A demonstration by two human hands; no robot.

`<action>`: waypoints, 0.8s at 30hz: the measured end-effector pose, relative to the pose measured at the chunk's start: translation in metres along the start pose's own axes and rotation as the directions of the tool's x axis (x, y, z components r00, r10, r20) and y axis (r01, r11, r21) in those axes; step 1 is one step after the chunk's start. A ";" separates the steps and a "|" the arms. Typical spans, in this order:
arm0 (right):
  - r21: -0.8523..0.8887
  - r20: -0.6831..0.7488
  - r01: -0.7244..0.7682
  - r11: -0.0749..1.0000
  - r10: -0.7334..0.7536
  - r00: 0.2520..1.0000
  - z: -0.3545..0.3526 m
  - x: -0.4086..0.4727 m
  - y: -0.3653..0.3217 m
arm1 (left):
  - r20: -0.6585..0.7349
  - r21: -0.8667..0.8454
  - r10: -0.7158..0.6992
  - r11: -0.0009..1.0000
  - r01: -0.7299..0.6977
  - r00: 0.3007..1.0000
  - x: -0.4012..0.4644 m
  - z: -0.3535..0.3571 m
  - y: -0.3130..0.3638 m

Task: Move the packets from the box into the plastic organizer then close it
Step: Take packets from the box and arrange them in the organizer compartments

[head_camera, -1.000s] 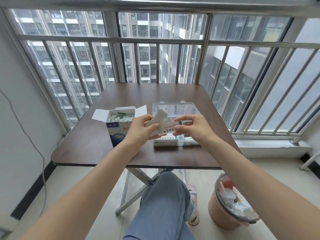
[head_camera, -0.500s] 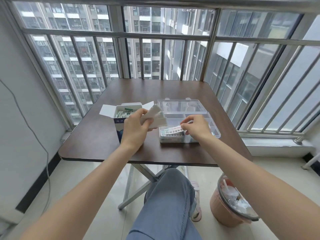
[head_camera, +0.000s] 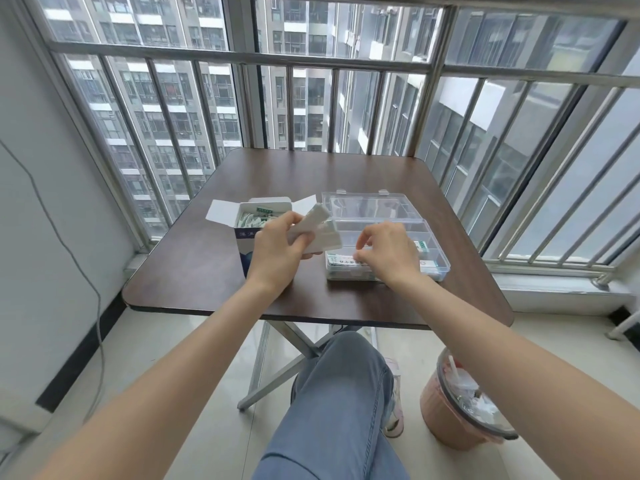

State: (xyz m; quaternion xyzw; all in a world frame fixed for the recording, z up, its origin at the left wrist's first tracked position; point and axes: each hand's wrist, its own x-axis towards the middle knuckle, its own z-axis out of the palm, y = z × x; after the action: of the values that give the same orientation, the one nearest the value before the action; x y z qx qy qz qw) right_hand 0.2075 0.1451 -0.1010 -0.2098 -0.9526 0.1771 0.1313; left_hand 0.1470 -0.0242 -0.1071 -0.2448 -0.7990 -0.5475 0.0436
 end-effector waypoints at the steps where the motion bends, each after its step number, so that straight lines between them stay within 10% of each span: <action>1: 0.016 0.014 0.036 0.999 -0.036 0.999 0.000 0.001 0.000 | 0.001 0.002 -0.003 1.000 0.003 1.000 0.000 0.000 0.000; 24: 0.169 0.330 -0.053 0.984 -0.006 0.944 0.001 0.013 -0.018 | 0.022 -0.075 -0.021 0.997 0.023 1.000 -0.003 -0.003 0.004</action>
State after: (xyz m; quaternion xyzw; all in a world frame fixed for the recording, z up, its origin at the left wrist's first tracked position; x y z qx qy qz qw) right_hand 0.1893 0.1359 -0.0922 -0.1763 -0.9391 0.2947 -0.0137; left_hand 0.1505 -0.0263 -0.1035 -0.2432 -0.7808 -0.5751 0.0200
